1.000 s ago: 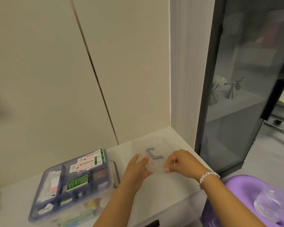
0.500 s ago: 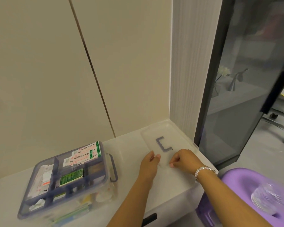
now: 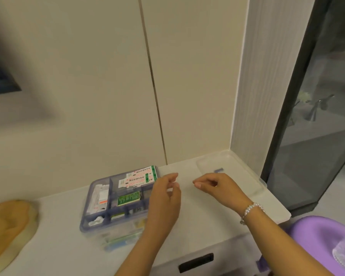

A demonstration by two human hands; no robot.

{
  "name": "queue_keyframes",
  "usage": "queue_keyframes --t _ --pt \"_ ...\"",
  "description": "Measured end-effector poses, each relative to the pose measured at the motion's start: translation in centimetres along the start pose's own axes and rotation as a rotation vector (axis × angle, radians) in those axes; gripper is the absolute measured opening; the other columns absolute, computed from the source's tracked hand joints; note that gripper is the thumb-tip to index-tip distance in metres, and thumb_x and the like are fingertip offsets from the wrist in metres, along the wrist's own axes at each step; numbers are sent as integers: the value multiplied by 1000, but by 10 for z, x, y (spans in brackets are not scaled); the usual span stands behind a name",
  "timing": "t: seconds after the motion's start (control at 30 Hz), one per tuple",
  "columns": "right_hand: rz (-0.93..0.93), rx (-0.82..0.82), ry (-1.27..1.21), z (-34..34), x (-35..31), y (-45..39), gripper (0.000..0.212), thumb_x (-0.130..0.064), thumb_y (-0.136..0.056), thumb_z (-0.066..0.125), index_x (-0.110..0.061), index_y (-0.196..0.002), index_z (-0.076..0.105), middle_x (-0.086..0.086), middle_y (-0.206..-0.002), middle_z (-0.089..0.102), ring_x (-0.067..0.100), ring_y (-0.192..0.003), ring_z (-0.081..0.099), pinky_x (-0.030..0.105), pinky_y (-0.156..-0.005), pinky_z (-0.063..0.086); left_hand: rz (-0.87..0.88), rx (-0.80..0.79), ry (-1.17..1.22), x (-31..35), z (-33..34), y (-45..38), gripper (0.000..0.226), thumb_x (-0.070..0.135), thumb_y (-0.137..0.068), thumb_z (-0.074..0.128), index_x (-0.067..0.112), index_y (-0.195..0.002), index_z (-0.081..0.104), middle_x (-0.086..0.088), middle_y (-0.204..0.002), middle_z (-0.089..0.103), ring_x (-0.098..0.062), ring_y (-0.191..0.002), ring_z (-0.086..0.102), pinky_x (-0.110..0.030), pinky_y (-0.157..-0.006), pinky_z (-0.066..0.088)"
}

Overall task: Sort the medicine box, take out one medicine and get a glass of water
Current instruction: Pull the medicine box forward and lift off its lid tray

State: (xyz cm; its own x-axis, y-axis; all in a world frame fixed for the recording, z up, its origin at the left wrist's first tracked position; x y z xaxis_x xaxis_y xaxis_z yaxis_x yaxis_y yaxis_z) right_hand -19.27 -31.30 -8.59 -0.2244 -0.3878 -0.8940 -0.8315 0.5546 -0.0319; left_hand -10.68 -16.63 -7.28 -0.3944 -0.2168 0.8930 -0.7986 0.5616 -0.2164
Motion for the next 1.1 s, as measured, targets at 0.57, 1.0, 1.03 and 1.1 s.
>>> queue_keyframes --t 0.57,1.0,1.03,1.1 --pt "130 -36 149 94 -26 -28 55 -47 -83 57 -23 -131 44 -1 -106 54 15 -87 59 21 -65 52 -236 232 -633 -89 -145 8 50 38 -92 42 21 -138 36 -14 -150 29 -30 -139 22 -46 -114 18" --pt "123 85 128 88 -14 -41 47 -30 -92 50 -20 -136 42 -6 -75 61 2 -67 55 6 -41 39 -205 274 -206 -93 -147 -23 30 23 -92 48 16 -120 55 1 -114 60 -26 -107 57 -27 -84 47" --pt "121 117 113 82 -14 -45 43 -28 -91 51 -20 -133 46 -3 -77 63 3 -67 55 5 -40 39 -252 294 -185 -95 -145 -27 32 23 -92 48 14 -122 55 4 -114 58 -27 -111 56 -27 -86 45" --pt "123 173 107 71 -12 -52 35 -27 -89 54 -18 -123 57 0 -86 65 3 -67 56 6 -38 39 -320 316 -137 -103 -142 -36 28 22 -91 49 10 -114 60 -4 -111 63 -30 -106 57 -33 -82 46"
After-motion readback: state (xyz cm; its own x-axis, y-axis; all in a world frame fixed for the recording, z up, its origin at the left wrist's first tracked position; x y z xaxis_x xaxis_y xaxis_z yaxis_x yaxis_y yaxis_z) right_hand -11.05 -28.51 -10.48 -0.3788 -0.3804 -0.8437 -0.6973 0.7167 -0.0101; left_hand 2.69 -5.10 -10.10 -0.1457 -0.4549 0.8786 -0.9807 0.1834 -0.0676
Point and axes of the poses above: each hand's wrist, its own y-axis away from the middle knuckle, its own z-axis out of the palm, x = y × z, the point moved 6 cm from there along -y, towards the middle knuckle
